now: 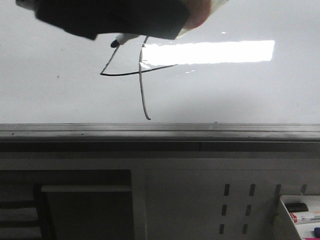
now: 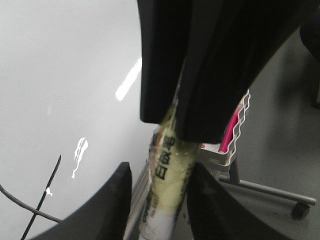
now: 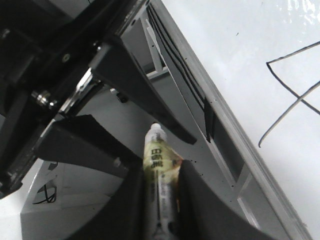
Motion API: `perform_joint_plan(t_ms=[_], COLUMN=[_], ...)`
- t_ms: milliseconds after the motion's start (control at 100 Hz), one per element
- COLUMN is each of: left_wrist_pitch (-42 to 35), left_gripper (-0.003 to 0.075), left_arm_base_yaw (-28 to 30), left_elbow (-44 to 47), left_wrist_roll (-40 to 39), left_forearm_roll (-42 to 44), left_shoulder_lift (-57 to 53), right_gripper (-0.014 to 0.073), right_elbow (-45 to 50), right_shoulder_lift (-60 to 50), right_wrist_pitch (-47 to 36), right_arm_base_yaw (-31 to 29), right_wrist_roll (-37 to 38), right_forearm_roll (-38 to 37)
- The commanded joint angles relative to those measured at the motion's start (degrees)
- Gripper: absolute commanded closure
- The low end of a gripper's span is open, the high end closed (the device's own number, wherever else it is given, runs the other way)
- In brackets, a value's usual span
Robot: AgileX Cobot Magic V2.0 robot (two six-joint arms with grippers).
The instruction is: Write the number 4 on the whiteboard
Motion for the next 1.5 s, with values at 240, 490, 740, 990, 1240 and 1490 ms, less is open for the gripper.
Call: perform_joint_plan(t_ms=[240,490,740,990,1240,1490], left_wrist_pitch=[-2.9,-2.9,-3.01,-3.01,-3.01,-2.82], left_gripper=[0.048,0.0577,0.0656,0.0659,0.0741,0.0741], left_arm_base_yaw=[-0.42,-0.42,-0.31,-0.31,-0.31,2.3], left_elbow=[-2.16,-2.16,-2.16,-2.16,-2.16,-2.16], left_wrist_roll=[-0.31,-0.31,-0.31,-0.31,-0.31,-0.5], left_forearm_roll=[0.19,1.71,2.2,2.59,2.59,-0.51], left_shoulder_lift=[-0.93,-0.93,-0.93,-0.93,-0.93,-2.63], right_gripper=[0.0638,0.0638,0.0638,0.0638,0.0636,0.0395], right_elbow=[-1.91,-1.91,-1.91,-1.91,-1.91,-1.91], right_shoulder_lift=[-0.81,-0.81,-0.81,-0.81,-0.81,-1.04], right_wrist_pitch=[-1.27,-2.41,-2.41,-2.39,-2.63,-3.29], right_arm_base_yaw=[0.26,0.26,0.26,0.26,0.26,0.13], right_wrist_roll=[-0.9,-0.56,-0.4,1.06,2.17,2.66], right_forearm_roll=[1.83,1.79,1.23,-0.07,0.06,0.06])
